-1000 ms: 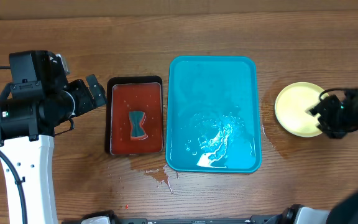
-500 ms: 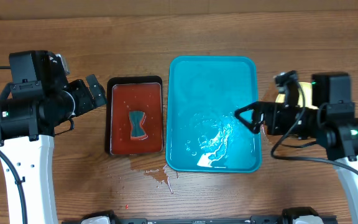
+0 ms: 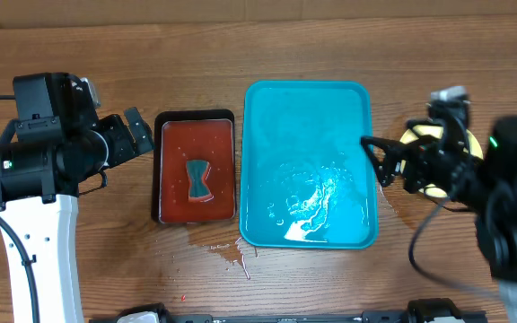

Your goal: Clean dirty plates on tray and stack at the side

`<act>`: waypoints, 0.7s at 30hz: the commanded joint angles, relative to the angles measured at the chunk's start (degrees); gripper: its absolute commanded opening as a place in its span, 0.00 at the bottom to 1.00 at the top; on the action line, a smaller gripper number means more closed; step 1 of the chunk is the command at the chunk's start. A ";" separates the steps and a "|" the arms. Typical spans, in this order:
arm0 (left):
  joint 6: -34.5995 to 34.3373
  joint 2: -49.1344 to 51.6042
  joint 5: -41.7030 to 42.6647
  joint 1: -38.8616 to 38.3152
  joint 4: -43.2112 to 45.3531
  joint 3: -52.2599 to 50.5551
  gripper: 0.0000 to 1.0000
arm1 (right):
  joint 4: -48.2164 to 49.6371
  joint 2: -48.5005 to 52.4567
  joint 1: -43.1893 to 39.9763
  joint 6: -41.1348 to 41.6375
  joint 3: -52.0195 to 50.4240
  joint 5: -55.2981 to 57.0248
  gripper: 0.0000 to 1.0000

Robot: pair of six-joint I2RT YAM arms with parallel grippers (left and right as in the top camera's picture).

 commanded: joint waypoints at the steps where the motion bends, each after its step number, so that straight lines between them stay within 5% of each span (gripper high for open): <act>1: 1.07 -0.74 0.44 0.28 0.04 0.87 1.00 | 4.74 -7.28 -0.11 -1.42 -4.90 9.81 1.00; 8: 1.07 -0.74 0.44 0.28 0.04 0.87 1.00 | 13.53 -25.33 -1.36 -1.42 -21.90 18.12 1.00; 21: 1.07 -0.74 0.44 0.31 0.04 0.87 1.00 | 26.45 -50.31 -6.40 -1.16 -53.59 16.06 1.00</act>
